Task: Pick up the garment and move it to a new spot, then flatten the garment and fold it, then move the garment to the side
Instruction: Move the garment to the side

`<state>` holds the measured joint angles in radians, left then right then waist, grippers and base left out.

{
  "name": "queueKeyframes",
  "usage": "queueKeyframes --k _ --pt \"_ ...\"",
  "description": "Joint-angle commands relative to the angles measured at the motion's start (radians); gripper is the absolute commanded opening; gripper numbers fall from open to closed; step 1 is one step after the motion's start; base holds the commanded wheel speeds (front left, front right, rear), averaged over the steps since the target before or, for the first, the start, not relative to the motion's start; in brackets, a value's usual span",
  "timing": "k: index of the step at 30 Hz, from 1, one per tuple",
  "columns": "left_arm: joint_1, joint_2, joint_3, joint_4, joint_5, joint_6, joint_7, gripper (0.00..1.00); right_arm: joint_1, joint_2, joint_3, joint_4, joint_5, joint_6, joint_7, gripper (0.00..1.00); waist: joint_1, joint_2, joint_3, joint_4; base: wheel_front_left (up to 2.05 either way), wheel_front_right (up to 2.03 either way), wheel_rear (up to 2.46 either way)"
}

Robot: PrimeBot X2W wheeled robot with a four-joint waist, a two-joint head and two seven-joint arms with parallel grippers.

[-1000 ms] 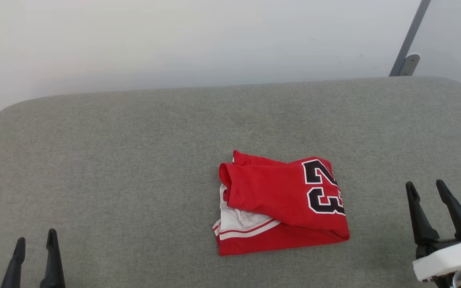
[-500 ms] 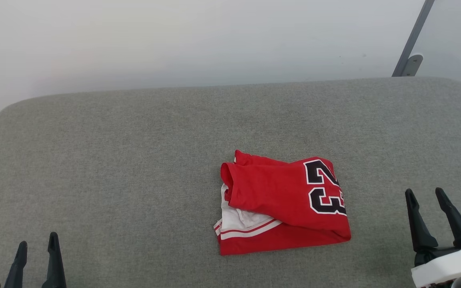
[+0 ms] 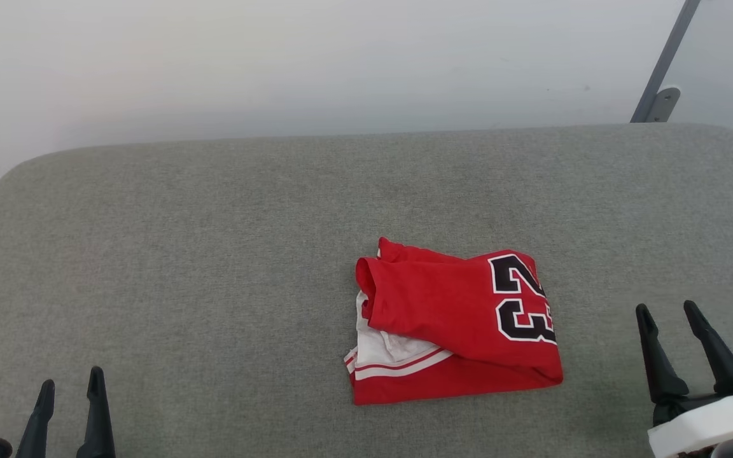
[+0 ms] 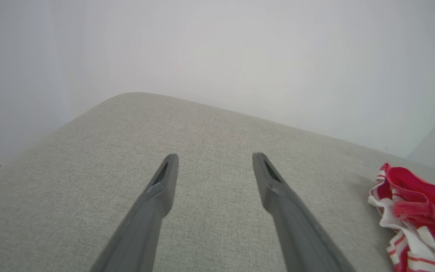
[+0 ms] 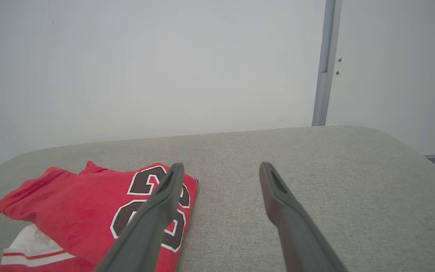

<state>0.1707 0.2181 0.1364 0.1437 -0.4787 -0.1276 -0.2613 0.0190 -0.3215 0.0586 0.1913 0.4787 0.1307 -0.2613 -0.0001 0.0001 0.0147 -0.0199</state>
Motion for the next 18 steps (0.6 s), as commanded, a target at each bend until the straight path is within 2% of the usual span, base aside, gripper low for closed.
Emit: queueKeyframes --k 1,6,9,18 --pt "-0.010 0.001 -0.001 -0.004 0.006 -0.003 -0.005 1.00 -0.009 -0.002 0.003 0.002 -0.006 0.000 -0.005 1.00 0.0001 -0.0001 0.000 0.004 0.00 0.00 0.00" --pt "-0.016 0.007 -0.010 -0.005 -0.001 -0.003 -0.005 1.00 -0.038 -0.037 0.071 0.072 0.041 0.000 0.001 1.00 0.0001 -0.0001 0.001 0.025 0.00 0.00 0.00" --pt "-0.011 0.010 -0.014 -0.004 -0.008 -0.003 -0.005 1.00 -0.079 -0.081 0.136 0.099 0.082 0.000 0.059 1.00 0.0001 -0.0001 0.004 0.039 0.00 0.00 0.00" --pt "-0.027 0.009 -0.047 0.008 -0.030 -0.003 -0.005 1.00 -0.227 -0.193 0.269 0.101 0.233 0.000 0.379 1.00 0.0001 -0.0001 0.031 0.086 0.00 0.00 0.00"
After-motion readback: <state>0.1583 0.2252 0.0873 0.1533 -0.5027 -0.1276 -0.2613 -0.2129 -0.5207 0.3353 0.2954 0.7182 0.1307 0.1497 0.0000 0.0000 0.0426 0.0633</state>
